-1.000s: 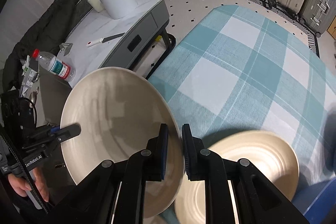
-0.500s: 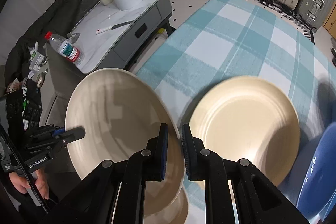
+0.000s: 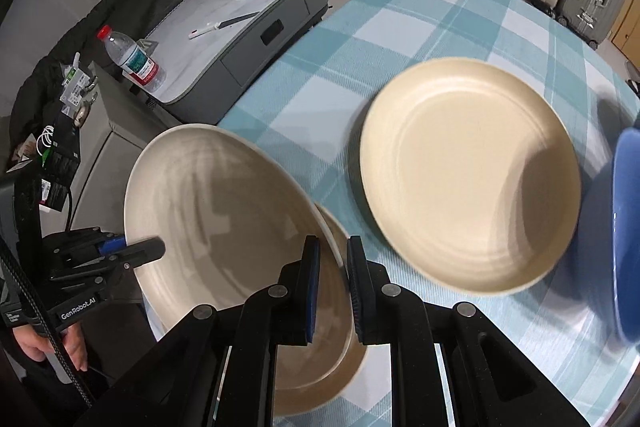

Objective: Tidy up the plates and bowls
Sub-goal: 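Lift the cream plate with both tools and carry it toward another cream plate, then lower the cream plate onto the other plate and open both tools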

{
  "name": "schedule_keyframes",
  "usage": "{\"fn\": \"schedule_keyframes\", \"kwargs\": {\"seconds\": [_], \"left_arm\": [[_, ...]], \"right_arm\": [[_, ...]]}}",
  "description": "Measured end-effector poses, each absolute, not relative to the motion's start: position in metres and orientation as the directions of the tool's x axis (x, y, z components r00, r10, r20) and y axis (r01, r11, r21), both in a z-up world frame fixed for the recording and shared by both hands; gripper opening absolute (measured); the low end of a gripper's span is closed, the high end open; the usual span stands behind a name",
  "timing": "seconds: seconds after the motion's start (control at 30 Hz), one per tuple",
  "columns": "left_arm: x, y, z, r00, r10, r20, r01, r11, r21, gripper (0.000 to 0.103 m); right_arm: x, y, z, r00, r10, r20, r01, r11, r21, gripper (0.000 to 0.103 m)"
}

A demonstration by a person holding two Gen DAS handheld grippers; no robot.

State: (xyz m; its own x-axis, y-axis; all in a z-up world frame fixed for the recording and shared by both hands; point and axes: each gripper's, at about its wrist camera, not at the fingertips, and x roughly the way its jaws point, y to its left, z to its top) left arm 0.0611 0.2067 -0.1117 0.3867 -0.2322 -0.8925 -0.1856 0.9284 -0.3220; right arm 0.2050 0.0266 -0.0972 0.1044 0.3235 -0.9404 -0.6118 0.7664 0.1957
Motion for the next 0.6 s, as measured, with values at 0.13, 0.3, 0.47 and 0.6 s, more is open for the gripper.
{"fn": "schedule_keyframes", "kwargs": {"seconds": [0.13,0.3,0.47,0.6], "left_arm": [[0.058,0.195,-0.108,0.383,-0.188,-0.905,-0.149,0.954,-0.261,0.014],[0.057,0.188,-0.108,0.383,-0.148,-0.912,-0.135,0.967,-0.214,0.013],[0.056,0.185,-0.108,0.391,-0.129,-0.911,-0.139,0.97,-0.197,0.013],[0.053,0.18,-0.109,0.408,-0.094,-0.908,-0.137,0.977,-0.162,0.013]], "right_arm": [[0.197,0.017,-0.102,0.11,0.321,-0.941,-0.61,0.769,0.191,0.014],[0.185,0.016,-0.104,0.157,0.28,-0.947,-0.637,0.762,0.12,0.015],[0.179,0.016,-0.11,0.177,0.25,-0.952,-0.651,0.755,0.078,0.015],[0.178,0.012,-0.116,0.176,0.235,-0.956,-0.646,0.76,0.068,0.015]]}}
